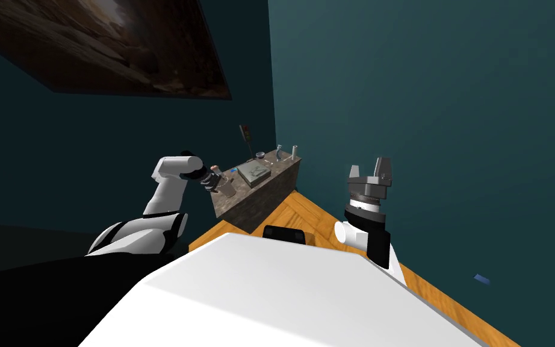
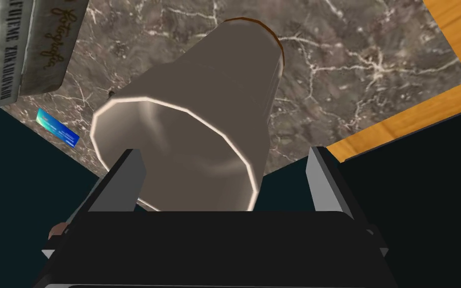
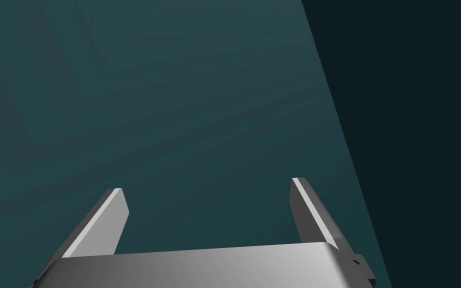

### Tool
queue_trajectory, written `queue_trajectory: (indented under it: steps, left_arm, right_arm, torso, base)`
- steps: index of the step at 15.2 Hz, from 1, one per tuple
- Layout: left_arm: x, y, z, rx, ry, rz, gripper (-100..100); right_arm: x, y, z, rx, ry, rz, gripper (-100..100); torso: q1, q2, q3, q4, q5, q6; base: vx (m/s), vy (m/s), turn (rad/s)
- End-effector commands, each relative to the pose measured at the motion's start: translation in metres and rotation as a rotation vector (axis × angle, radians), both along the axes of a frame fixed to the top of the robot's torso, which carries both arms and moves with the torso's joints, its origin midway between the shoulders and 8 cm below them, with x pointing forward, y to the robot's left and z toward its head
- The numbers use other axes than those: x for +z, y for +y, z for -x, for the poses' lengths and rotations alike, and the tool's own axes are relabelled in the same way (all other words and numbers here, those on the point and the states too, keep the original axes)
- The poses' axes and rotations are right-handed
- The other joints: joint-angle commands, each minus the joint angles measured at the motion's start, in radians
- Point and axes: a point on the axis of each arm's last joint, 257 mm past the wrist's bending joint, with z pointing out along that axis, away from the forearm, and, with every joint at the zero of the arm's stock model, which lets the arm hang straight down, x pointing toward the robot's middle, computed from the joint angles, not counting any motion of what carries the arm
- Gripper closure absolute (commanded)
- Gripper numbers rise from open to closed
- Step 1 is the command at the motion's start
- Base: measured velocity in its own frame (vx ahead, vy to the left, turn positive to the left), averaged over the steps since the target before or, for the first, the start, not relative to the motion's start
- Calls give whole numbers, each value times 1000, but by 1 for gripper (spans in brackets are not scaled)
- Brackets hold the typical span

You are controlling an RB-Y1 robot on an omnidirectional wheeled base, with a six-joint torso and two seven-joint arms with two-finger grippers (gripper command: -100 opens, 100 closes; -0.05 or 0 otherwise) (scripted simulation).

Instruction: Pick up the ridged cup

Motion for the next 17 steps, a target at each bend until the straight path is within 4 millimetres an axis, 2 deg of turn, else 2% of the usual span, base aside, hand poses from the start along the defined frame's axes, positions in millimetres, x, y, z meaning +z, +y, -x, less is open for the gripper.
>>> queue_trajectory:
  steps: [1, 8, 9, 10, 13, 14, 15, 17]
  left_arm:
    - [0, -2, 10, 6, 44, 20, -100]
    - [-1, -7, 38, 15, 156, 57, -100]
    - [-1, -6, 32, 14, 131, 50, -100]
    - [-12, -6, 31, 18, 135, 51, -100]
    - [-22, -5, 28, 21, 133, 49, -100]
    - [-18, -5, 30, 20, 137, 50, -100]
    - [-19, -5, 29, 20, 135, 50, 100]
    - [-19, -5, 29, 20, 134, 50, 100]
  right_arm:
    - [0, 0, 0, 0, 0, 0, 0]
    - [0, 0, 0, 0, 0, 0, 0]
    - [0, 0, 0, 0, 0, 0, 0]
    - [0, 0, 0, 0, 0, 0, 0]
    - [0, 0, 0, 0, 0, 0, 0]
    - [0, 0, 0, 0, 0, 0, 0]
    - [0, 0, 0, 0, 0, 0, 0]
    - [0, 0, 0, 0, 0, 0, 0]
  torso:
    - [0, 0, 0, 0, 0, 0]
    - [-1, 0, 0, 0, 0, 0]
    - [-1, 0, 0, 0, 0, 0]
    - [-1, 0, 0, 0, 0, 0]
    - [-2, 2, 1, 0, 0, 0]
    - [-2, 3, 2, 1, 0, 0]
    - [-2, 3, 2, 1, -1, 0]
    - [-2, 2, 1, 0, -1, 0]
  base:
    - [14, 32, -47]
    - [14, 26, -42]
    - [7, 12, -10]
    - [-8, 6, -20]
    - [-25, 2, -26]
    - [-17, -2, -7]
    - [-6, 0, 0]
    - [0, 0, 0]
